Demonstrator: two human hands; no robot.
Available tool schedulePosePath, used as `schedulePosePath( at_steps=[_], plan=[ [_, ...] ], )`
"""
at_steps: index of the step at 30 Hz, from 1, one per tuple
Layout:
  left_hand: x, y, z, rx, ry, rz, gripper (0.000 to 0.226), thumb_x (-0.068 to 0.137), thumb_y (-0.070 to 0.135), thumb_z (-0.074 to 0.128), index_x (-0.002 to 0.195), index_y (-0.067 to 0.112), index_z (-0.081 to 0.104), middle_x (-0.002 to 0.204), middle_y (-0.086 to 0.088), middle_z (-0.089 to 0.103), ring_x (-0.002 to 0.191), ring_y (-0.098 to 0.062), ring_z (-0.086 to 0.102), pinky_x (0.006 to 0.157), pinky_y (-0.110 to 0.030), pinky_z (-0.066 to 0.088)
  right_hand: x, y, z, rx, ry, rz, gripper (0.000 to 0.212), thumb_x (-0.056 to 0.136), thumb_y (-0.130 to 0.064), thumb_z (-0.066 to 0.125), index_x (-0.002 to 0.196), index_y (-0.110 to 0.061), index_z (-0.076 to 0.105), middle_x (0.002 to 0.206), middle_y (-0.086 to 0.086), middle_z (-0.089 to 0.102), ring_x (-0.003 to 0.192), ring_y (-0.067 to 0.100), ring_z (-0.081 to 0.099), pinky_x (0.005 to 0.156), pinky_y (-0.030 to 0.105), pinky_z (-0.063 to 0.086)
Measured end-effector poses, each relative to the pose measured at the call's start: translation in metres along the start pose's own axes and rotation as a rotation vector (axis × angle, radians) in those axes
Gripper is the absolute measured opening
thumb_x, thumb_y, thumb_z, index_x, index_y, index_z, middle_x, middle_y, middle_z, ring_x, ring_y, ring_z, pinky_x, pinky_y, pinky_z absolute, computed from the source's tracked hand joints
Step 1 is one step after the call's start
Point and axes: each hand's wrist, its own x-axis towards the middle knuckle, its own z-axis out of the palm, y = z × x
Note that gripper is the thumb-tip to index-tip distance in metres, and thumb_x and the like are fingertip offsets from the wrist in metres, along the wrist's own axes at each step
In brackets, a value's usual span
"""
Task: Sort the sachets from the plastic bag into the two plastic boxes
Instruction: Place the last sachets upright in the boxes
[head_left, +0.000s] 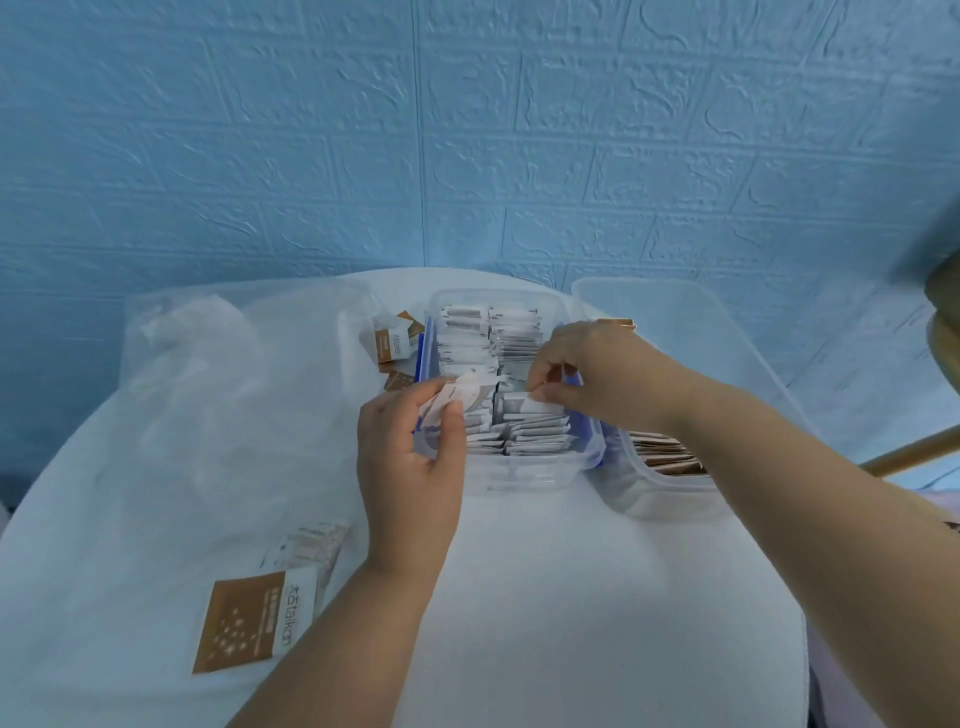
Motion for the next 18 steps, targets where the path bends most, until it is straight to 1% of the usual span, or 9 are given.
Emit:
schedulePosePath(
  at_steps=[2, 3, 6, 7, 10, 12, 14, 16, 18],
  plan=[
    [0.001, -0.001, 0.0, -0.006, 0.0, -0.007, 0.02, 0.082, 0.027, 0.057, 0.102, 0.023, 0.06, 0.095, 0.015, 0.049, 0.095, -0.008, 0.052, 0.08, 0.004, 0.032, 0.002, 0.0, 0.0, -0.005, -0.028, 0.013, 0.013, 0.082, -0.015, 0.064, 0.075, -0.026, 0.063, 0.065, -0.021, 0.05, 0.064, -0.007, 0.045, 0.066, 0.005, 0.033],
    [0.001, -0.002, 0.0, -0.008, -0.001, -0.006, 0.02, 0.083, 0.028, 0.057, 0.102, 0.022, 0.061, 0.095, 0.014, 0.049, 0.095, -0.006, 0.052, 0.08, 0.004, 0.032, 0.003, -0.001, 0.002, -0.015, -0.039, 0.02, 0.012, 0.082, -0.014, 0.063, 0.075, -0.024, 0.065, 0.065, -0.019, 0.053, 0.066, -0.004, 0.045, 0.065, 0.006, 0.034],
    [0.002, -0.003, 0.001, -0.013, -0.009, -0.003, 0.019, 0.082, 0.025, 0.057, 0.101, 0.025, 0.059, 0.095, 0.022, 0.046, 0.093, 0.0, 0.049, 0.08, 0.004, 0.032, 0.008, -0.001, 0.009, -0.063, -0.015, 0.041, 0.011, 0.081, -0.013, 0.061, 0.081, -0.019, 0.07, 0.072, -0.011, 0.063, 0.08, 0.004, 0.043, 0.074, 0.019, 0.039],
    [0.002, -0.004, 0.0, -0.01, -0.012, -0.006, 0.02, 0.082, 0.024, 0.058, 0.102, 0.023, 0.061, 0.095, 0.021, 0.046, 0.093, 0.0, 0.049, 0.08, 0.004, 0.032, 0.008, 0.0, 0.01, -0.064, -0.012, 0.052, 0.011, 0.081, -0.013, 0.062, 0.081, -0.019, 0.071, 0.071, -0.012, 0.062, 0.08, 0.004, 0.042, 0.074, 0.02, 0.039],
    [0.002, -0.004, 0.0, -0.009, -0.023, -0.022, 0.021, 0.081, 0.025, 0.058, 0.102, 0.023, 0.062, 0.097, 0.008, 0.051, 0.092, -0.003, 0.052, 0.08, 0.004, 0.033, 0.008, 0.002, 0.005, -0.056, -0.019, 0.071, 0.009, 0.083, -0.018, 0.062, 0.082, -0.019, 0.071, 0.066, -0.018, 0.056, 0.069, -0.002, 0.044, 0.065, 0.005, 0.033],
    [0.003, -0.003, 0.0, -0.02, -0.031, -0.024, 0.019, 0.08, 0.025, 0.06, 0.098, 0.028, 0.059, 0.1, 0.003, 0.052, 0.088, 0.001, 0.051, 0.078, 0.004, 0.032, 0.007, 0.001, 0.0, 0.037, 0.032, 0.079, 0.01, 0.087, -0.024, 0.061, 0.088, -0.02, 0.07, 0.073, -0.016, 0.06, 0.066, 0.0, 0.048, 0.063, 0.004, 0.033],
    [0.004, -0.002, -0.001, -0.027, -0.043, -0.027, 0.018, 0.079, 0.026, 0.062, 0.096, 0.03, 0.059, 0.1, 0.0, 0.053, 0.084, 0.003, 0.052, 0.076, 0.005, 0.031, 0.004, -0.007, -0.004, 0.255, 0.094, 0.084, 0.01, 0.087, -0.029, 0.061, 0.092, -0.024, 0.067, 0.081, -0.011, 0.063, 0.071, 0.002, 0.053, 0.067, 0.007, 0.037],
    [0.004, -0.001, -0.002, -0.034, -0.051, -0.027, 0.017, 0.08, 0.024, 0.067, 0.096, 0.027, 0.061, 0.1, -0.004, 0.056, 0.085, 0.003, 0.052, 0.076, 0.004, 0.032, 0.001, -0.018, -0.006, 0.438, 0.08, 0.063, 0.017, 0.08, -0.037, 0.068, 0.094, -0.028, 0.064, 0.089, -0.008, 0.066, 0.079, 0.003, 0.058, 0.072, 0.013, 0.042],
    [0.005, -0.001, -0.003, -0.042, -0.056, -0.025, 0.017, 0.08, 0.02, 0.069, 0.095, 0.025, 0.063, 0.099, -0.006, 0.057, 0.087, 0.003, 0.053, 0.075, 0.003, 0.033, 0.001, -0.027, -0.003, 0.472, 0.058, 0.033, 0.027, 0.069, -0.041, 0.074, 0.091, -0.031, 0.062, 0.088, -0.007, 0.067, 0.079, 0.004, 0.059, 0.071, 0.016, 0.046]
  ],
)
